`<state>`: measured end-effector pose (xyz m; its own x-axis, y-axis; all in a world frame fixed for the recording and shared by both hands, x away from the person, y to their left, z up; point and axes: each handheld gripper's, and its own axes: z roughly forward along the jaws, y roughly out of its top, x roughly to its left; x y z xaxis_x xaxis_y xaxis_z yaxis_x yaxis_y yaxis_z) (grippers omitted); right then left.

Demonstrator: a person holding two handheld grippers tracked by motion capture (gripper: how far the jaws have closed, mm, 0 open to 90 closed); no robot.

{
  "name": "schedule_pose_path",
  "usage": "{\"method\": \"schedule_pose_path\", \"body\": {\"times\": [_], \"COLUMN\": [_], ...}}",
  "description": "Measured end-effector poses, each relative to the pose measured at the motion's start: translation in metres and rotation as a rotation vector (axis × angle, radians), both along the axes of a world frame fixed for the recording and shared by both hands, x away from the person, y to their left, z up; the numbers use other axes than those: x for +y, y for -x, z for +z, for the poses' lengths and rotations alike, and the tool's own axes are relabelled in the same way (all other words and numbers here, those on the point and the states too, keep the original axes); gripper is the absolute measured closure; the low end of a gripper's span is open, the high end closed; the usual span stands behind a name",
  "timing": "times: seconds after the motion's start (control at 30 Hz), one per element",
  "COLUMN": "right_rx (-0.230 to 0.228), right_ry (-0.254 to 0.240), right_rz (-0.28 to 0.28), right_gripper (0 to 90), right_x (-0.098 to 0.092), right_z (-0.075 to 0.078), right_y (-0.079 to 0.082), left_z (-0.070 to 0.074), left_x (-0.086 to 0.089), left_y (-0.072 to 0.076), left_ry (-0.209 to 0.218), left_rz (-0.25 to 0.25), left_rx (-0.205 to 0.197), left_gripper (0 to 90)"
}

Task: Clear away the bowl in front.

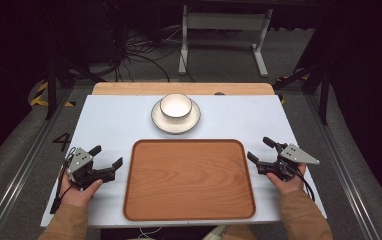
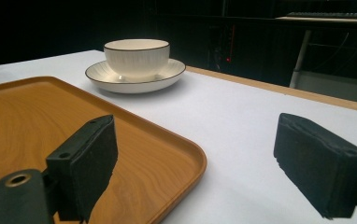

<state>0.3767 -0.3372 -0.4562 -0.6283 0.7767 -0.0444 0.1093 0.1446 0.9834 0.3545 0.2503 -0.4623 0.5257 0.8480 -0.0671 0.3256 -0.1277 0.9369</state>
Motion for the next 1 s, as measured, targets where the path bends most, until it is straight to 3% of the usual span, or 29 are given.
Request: {"method": "schedule_pose_path", "body": {"times": [0.47,1.0], "right_rx": [-0.012,0.006], "right_ry": [0.01,0.002], "right_rz": [0.0,0.005], "right_gripper": [12.9,12.9], "right_x": [0.001,0.0], "right_z": [0.0,0.0], "right_y": [0.001,-0.001], "left_z": [0.025,0.065], "left_x": [-0.009,-0.027], "left_y": [-0.004,-0.023], "left_ry": [0.05,0.053], "left_rz": [-0.024,-0.074], "left_rx": [-0.022,-0.042], "left_gripper": [9.9,10.1]}}
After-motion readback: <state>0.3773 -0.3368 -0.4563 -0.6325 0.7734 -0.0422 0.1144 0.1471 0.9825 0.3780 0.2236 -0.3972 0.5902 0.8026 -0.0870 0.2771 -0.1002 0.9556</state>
